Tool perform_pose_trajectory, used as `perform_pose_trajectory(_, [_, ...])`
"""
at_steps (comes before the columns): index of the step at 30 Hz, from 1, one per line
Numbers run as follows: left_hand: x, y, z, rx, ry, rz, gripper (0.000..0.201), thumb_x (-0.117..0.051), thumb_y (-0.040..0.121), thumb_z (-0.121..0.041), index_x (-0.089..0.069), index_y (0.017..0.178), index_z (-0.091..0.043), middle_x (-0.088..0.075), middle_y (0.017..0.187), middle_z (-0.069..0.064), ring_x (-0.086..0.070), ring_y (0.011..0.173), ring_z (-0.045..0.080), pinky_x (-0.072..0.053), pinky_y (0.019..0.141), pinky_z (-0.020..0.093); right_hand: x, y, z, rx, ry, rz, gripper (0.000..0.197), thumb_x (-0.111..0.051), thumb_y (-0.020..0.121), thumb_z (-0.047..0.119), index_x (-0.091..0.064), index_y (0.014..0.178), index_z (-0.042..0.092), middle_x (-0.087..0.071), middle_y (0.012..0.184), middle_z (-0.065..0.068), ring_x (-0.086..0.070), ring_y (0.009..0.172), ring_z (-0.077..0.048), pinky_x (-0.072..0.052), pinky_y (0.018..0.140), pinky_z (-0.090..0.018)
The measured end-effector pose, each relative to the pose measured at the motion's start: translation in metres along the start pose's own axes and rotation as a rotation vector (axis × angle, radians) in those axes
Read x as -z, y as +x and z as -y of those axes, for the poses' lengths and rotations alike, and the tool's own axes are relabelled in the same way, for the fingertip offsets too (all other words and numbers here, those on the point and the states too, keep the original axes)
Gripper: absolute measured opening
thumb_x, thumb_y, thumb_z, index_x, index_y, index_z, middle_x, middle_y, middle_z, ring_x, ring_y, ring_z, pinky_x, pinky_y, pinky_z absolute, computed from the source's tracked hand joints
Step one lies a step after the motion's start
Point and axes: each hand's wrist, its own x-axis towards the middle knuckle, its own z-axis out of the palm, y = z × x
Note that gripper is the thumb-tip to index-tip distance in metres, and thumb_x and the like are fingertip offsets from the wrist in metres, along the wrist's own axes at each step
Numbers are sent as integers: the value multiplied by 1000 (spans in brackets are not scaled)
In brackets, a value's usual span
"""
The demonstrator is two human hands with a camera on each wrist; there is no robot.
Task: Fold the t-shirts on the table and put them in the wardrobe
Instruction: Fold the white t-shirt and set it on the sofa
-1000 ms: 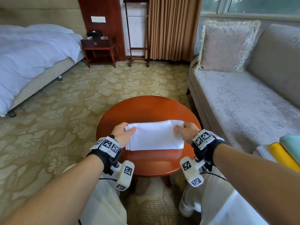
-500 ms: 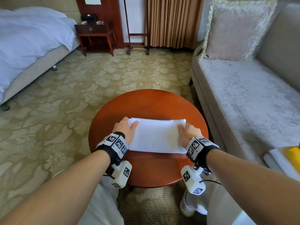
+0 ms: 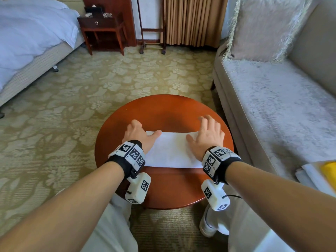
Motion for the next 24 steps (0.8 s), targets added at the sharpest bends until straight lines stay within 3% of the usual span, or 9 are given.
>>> perform_pose_trajectory(2, [-3,-9,-7,-115,102,18,75,-60,82,-64,-35,140,-23,-39,142,5,-39,131,28,-32,104,45,-6,-2,4,141,-92,138,67,-37,93,57,-15,151,30,1,161,6,3,148,-21,-7,117,-49])
perform_pose_trajectory(4, [-11,-16,-13,-184,231,87,76,-50,87,-66,-21,149,-34,-23,155,3,-24,142,27,-20,111,47,-17,-5,1,167,-186,300,67,-22,95,63,-11,152,32,9,162,7,15,148,-21,1,117,-52])
perform_pose_trajectory(8, [-31,-16,-8,-157,450,303,69,-29,94,-67,-6,153,-42,5,164,-1,6,150,27,-3,116,56,-30,-10,-12,70,-202,498,70,-13,92,68,-3,153,35,10,162,6,22,146,-22,6,117,-52])
perform_pose_trajectory(10, [-36,-14,-4,-120,484,377,68,-23,93,-70,-6,153,-43,8,164,-2,9,150,28,0,117,58,-32,-10,-16,57,-160,515,69,-15,92,68,-2,153,37,10,162,8,22,146,-21,4,118,-50])
perform_pose_trajectory(13, [-37,-13,-3,-114,508,376,70,-21,92,-72,-6,153,-42,7,164,-3,10,150,28,2,117,58,-33,-7,-17,11,-63,524,62,-17,96,61,-6,152,39,10,161,10,21,146,-19,3,120,-48])
perform_pose_trajectory(15, [-35,-13,-5,-107,496,374,73,-24,91,-72,-7,154,-40,3,164,-2,5,149,30,-2,116,57,-31,-9,-16,-56,-3,496,56,-19,99,52,-10,152,36,10,162,7,18,147,-19,3,120,-48])
perform_pose_trajectory(18, [-29,-21,-11,-48,424,301,89,-39,85,-74,-10,155,-27,-15,158,5,-16,143,32,-19,112,52,-26,-15,-15,-256,8,383,58,-34,97,46,-14,150,34,11,161,-2,10,148,-26,1,120,-47])
perform_pose_trajectory(21, [-24,-29,-17,70,340,251,103,-56,76,-75,-25,150,-10,-28,150,11,-26,137,33,-29,109,48,-21,-16,-12,-528,3,284,77,-53,85,50,-15,147,25,0,158,-8,-3,146,-29,-8,118,-46])
perform_pose_trajectory(24, [-21,-37,-21,114,286,282,95,-63,74,-70,-41,142,-7,-37,144,14,-40,129,32,-40,99,42,-12,-19,-12,-755,108,265,92,-66,70,48,-22,143,13,-17,149,-12,-20,138,-30,-23,114,-47])
